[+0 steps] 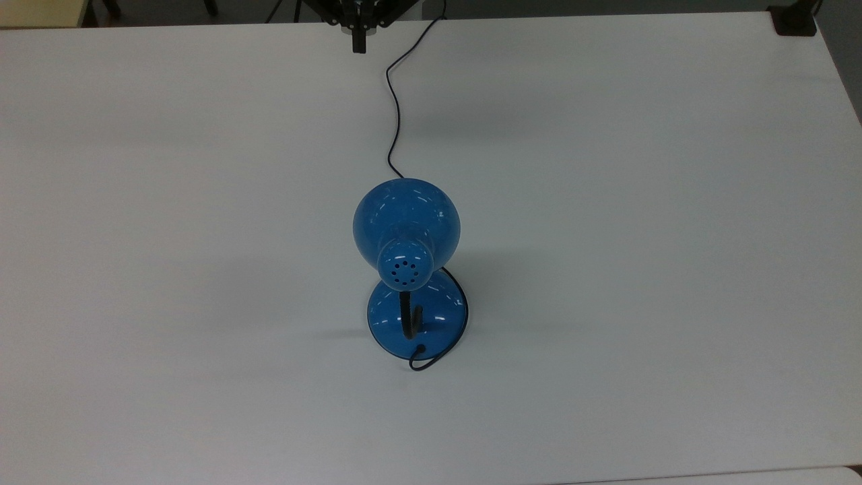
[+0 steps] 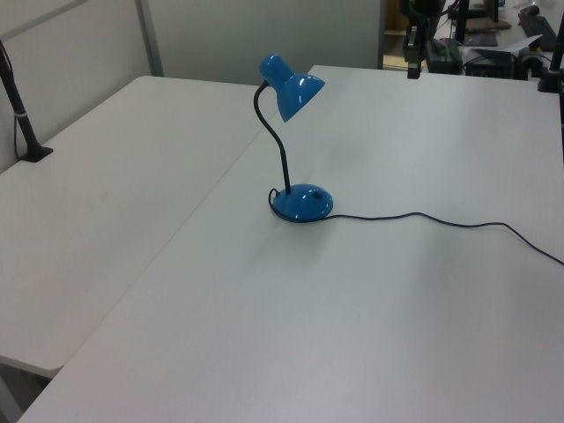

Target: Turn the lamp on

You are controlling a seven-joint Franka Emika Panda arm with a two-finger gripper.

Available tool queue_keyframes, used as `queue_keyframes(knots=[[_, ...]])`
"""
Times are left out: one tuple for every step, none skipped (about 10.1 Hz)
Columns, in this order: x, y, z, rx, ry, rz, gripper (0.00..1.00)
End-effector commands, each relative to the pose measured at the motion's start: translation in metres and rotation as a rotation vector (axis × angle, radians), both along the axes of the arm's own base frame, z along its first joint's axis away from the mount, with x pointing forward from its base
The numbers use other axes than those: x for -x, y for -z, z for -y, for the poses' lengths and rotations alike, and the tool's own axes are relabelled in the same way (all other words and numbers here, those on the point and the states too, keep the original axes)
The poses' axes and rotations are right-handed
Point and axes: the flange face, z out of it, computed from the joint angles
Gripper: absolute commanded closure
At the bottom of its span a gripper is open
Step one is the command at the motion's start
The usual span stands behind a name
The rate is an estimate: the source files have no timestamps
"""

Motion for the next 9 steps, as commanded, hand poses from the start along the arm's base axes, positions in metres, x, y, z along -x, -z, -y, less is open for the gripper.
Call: queue_keyframes(knots=[[-0.001, -0.001, 0.002, -0.013, -0.039, -0.005, 1.0], [-0.001, -0.001, 0.001, -0.012, -0.048, -0.007, 1.0], [0.0, -0.001, 0.002, -0.012, -0.048, -0.009, 1.0], [0.001, 0.0, 0.002, -0.012, -0.048, -0.017, 1.0], [0.004, 0.007, 0.003, -0.012, -0.048, -0.027, 1.0], [0.011, 0.018, 0.001, -0.013, -0.055, -0.046, 1.0], [0.023, 0.026, 0.002, -0.019, -0.06, -0.016, 1.0], [0.039, 0.035, 0.002, -0.037, -0.064, 0.01, 1.0], [0.049, 0.041, 0.002, -0.059, -0.062, 0.016, 1.0]])
